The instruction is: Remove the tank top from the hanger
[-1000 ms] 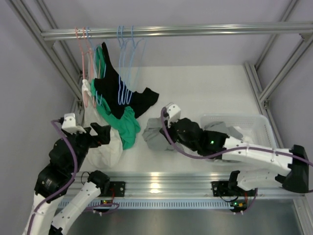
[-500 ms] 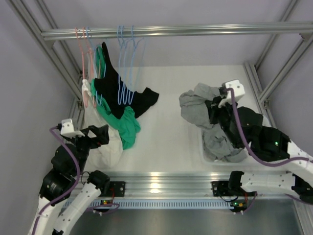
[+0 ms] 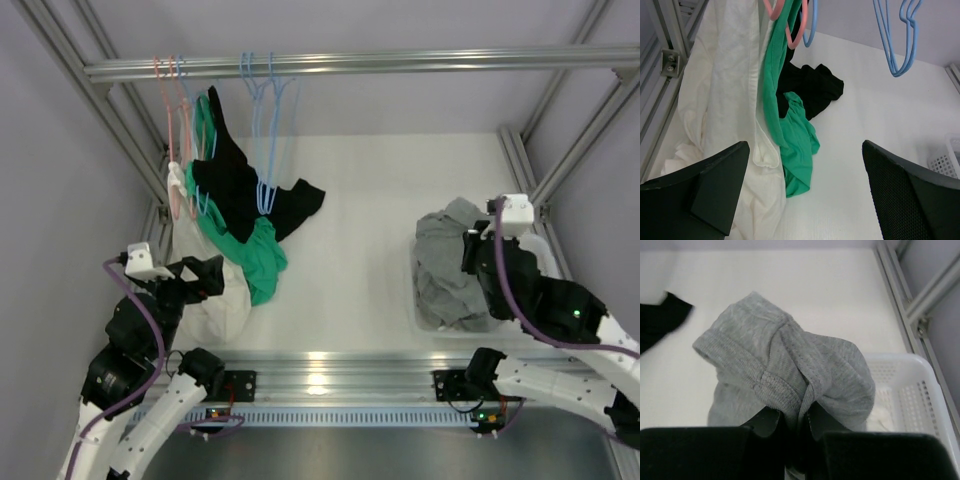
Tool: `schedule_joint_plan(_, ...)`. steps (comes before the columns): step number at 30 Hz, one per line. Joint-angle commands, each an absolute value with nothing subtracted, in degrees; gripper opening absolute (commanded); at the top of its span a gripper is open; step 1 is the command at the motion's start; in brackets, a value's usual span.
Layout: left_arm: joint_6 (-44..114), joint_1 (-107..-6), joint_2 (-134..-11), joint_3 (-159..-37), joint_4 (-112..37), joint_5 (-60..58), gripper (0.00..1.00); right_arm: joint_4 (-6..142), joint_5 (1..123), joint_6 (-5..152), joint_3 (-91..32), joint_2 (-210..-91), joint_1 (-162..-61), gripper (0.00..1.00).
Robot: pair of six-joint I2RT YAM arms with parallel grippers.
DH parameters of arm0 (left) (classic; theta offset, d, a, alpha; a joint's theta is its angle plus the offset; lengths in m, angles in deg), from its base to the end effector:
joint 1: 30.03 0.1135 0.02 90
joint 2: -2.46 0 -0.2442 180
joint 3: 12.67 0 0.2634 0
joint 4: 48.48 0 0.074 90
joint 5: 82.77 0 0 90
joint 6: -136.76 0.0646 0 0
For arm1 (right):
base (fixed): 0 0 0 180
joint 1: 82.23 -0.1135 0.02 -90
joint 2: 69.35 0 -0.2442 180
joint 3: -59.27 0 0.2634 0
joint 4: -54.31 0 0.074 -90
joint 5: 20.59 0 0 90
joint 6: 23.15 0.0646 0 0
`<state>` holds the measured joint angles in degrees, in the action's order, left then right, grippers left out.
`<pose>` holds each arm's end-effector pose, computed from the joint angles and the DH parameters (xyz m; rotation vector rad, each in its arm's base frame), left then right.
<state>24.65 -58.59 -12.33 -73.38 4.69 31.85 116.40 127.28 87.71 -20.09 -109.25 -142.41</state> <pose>0.0996 -0.0236 0.3483 -0.2257 1.6795 -0.2990 0.1151 0.0908 0.3958 0.0176 1.7769 0.0214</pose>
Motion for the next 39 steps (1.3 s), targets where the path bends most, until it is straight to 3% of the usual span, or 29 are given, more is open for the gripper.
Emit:
schedule_joint_plan(1,25.66,-58.51,-13.45,-73.12,1.25,30.09,0.99,121.09,116.13,92.77,-14.39,-110.66,-130.52,0.0)
schedule_joint_plan(6,26.45,-58.51,-13.71,-73.12,0.9,28.24,0.99,121.09,114.24,97.87,-7.07,-108.55,-125.21,0.0)
schedule_joint_plan(14,26.9,-58.51,-12.83,-73.12,0.72,26.92,0.99,120.74,106.69,104.97,-1.91,-116.97,-120.65,0.0)
schedule_joint_plan(26,26.46,-58.51,-10.02,-73.38,0.72,26.75,0.99,98.85,87.44,113.43,19.28,-123.66,-114.84,0.0)
schedule_joint_plan(27,26.54,-58.51,-10.02,-73.64,0.72,26.48,0.99,99.03,86.99,113.61,19.38,-123.67,-114.92,0.06)
schedule_joint_plan(28,26.54,-58.51,-10.28,-73.82,0.81,26.13,0.99,99.03,85.77,113.26,19.12,-122.54,-114.84,0.4)
schedule_joint_plan(29,26.28,-58.51,-10.72,-74.17,0.81,26.13,0.99,99.9,85.76,113.52,18.6,-121.57,-114.84,0.5)
schedule_joint_plan(35,25.23,-58.51,-19.94,-85.67,2.74,23.14,0.99,109.91,95.15,112.12,8.06,-112.69,-114.84,0.6)
schedule_joint_plan(39,25.92,-58.51,-29.51,-95.16,5.73,26.55,0.99,117.82,99.9,110.36,2.25,-110.93,-114.75,0.78)
